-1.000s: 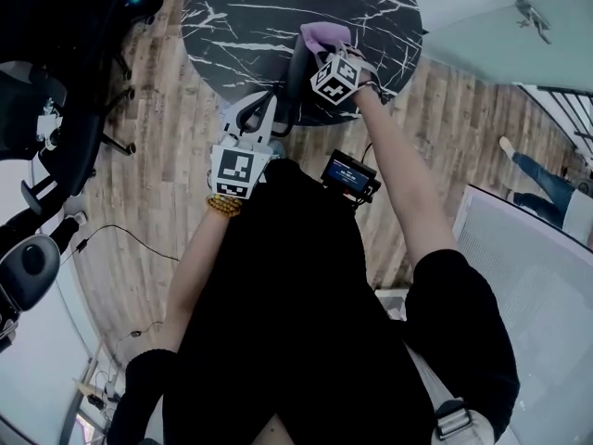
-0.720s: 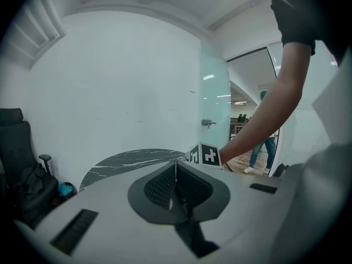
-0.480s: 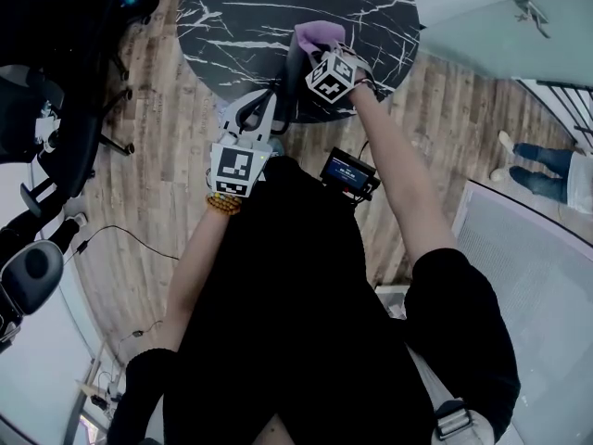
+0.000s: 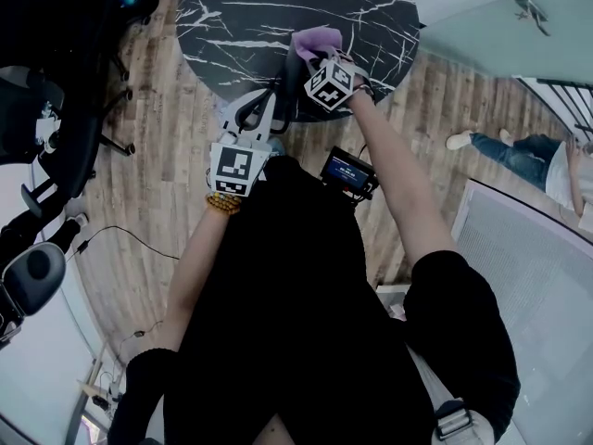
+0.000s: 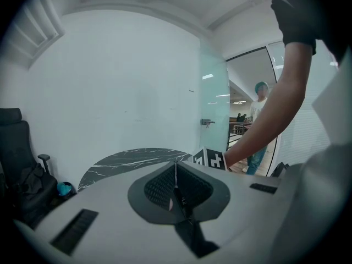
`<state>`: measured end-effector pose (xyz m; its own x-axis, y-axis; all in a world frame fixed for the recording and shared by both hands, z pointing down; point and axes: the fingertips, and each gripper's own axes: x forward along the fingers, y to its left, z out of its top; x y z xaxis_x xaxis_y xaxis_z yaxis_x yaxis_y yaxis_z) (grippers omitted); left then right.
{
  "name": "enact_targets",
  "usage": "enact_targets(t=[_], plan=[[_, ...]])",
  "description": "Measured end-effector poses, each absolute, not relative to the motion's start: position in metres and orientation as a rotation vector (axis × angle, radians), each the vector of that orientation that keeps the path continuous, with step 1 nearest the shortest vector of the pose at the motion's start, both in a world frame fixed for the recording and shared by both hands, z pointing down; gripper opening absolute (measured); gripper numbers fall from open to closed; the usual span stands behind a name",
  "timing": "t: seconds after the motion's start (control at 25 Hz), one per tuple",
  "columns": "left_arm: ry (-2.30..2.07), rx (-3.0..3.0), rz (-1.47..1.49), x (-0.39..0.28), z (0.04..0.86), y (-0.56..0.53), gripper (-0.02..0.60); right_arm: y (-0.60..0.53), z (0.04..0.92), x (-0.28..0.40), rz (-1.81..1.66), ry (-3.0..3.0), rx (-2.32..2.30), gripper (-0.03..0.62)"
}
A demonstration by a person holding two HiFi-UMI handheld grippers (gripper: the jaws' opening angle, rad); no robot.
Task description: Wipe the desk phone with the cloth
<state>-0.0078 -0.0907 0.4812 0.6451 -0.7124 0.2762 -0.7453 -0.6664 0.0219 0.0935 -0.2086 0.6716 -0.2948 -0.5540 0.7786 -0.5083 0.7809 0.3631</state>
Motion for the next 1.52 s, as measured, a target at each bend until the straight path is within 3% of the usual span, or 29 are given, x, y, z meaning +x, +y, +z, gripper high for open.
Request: enact_targets(t=[1.52], plan=[[-1.19, 2.734, 0.382, -0.011, 0.484, -0.084, 0.018, -0.172, 0.69, 0.081, -0.005, -1.946, 0.816, 0.072]])
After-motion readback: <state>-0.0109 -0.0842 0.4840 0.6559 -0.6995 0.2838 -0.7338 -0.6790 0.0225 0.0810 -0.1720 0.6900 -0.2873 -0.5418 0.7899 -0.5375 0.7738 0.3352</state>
